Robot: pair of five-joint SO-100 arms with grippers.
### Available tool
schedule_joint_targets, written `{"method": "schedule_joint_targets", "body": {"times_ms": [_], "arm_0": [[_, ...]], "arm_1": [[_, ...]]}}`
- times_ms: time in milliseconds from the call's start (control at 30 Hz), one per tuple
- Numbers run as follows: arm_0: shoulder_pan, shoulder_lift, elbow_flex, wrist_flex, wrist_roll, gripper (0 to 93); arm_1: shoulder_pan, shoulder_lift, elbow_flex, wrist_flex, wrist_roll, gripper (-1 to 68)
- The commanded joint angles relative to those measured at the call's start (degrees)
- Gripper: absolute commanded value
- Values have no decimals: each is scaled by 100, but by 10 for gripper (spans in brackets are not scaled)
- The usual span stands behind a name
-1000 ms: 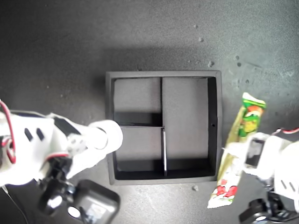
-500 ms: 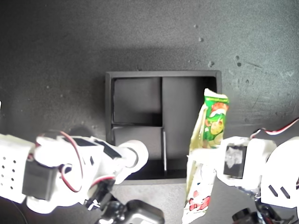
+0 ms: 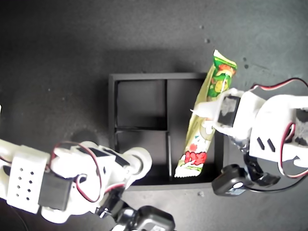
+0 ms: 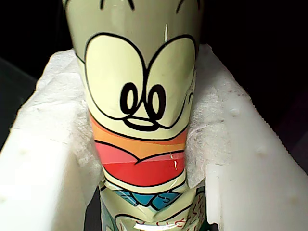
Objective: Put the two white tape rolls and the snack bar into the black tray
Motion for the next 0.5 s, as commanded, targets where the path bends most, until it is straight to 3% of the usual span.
{"method": "schedule_joint_targets", "body": {"times_ms": [0,467], "arm_0": [[123,-97,-413,-97,-105,0],[132,-475,-598,-88,-141,69]], "arm_1": [[-9,53,62,-211,-211,43],[-97,44,492,-352,-97,59]]}}
